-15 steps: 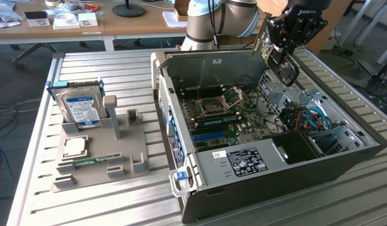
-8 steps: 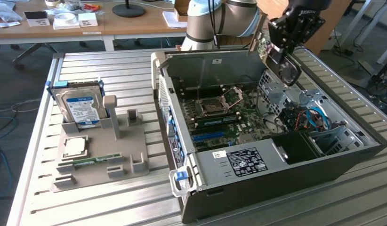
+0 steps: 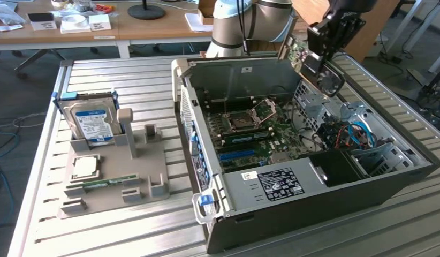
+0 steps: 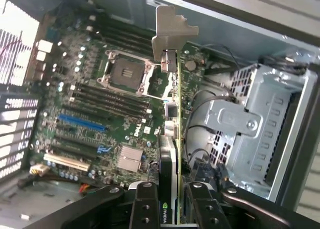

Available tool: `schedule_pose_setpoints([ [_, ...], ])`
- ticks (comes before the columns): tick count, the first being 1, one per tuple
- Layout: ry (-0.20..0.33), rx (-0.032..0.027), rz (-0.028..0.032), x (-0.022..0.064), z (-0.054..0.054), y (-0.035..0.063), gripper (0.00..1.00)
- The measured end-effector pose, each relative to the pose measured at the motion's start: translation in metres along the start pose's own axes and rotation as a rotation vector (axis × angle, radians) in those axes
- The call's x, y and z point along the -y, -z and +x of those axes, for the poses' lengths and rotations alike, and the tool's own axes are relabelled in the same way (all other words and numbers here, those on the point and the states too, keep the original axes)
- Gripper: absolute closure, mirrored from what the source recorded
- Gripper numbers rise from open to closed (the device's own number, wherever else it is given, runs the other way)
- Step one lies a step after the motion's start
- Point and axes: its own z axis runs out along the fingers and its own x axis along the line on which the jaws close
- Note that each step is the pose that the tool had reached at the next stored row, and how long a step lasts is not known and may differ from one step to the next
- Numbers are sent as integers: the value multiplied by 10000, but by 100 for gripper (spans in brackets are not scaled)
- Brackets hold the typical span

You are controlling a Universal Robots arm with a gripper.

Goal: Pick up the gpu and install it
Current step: 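Insert the gpu into the slot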

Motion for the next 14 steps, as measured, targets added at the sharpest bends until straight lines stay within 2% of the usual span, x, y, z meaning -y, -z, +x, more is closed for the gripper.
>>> schedule_pose_setpoints([
  [14, 2542, -79, -92, 0, 0, -10, 73],
])
